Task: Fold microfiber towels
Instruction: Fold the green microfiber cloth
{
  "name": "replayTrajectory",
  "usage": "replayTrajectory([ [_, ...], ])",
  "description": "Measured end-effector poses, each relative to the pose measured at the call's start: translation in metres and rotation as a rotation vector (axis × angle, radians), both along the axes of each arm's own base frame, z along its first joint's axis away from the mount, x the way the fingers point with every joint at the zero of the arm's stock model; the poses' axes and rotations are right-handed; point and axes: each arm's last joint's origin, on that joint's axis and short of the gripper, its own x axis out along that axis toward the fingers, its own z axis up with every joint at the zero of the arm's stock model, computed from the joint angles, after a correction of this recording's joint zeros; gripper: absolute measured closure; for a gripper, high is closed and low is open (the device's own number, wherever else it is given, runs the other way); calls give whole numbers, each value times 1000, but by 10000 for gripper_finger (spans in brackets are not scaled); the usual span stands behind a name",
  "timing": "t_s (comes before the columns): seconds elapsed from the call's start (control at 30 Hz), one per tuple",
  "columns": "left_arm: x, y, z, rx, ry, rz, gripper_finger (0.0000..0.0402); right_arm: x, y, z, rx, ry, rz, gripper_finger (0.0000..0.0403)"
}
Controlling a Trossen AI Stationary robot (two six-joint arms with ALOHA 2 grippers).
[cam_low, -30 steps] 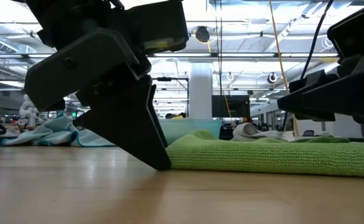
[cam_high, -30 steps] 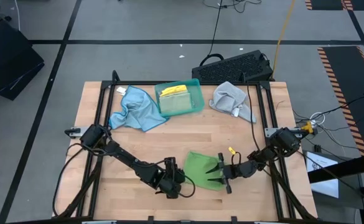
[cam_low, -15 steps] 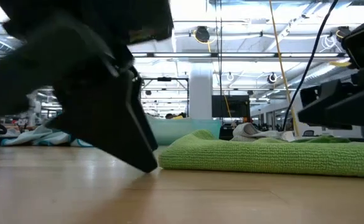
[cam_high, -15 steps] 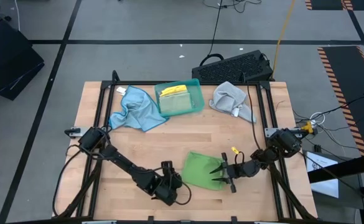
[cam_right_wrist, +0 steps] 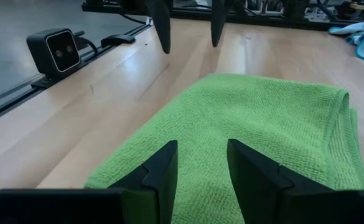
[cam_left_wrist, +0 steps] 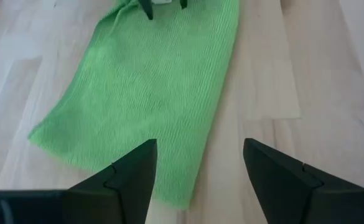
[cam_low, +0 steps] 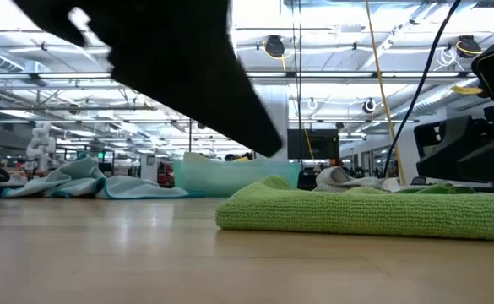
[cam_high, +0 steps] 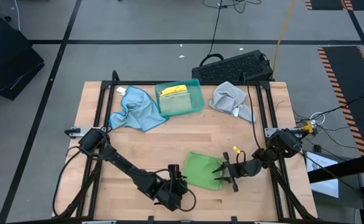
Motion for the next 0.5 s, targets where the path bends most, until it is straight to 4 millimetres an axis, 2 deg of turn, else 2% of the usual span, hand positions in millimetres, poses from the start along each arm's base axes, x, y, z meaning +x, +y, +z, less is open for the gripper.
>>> replayTrajectory([
  [0.27,13,-4,-9,34,42,2,158,0,0,-1,3,8,1,273],
  [0.5,9,1,-13,76,98,36,158,-1,1,-1,5,8,13,273],
])
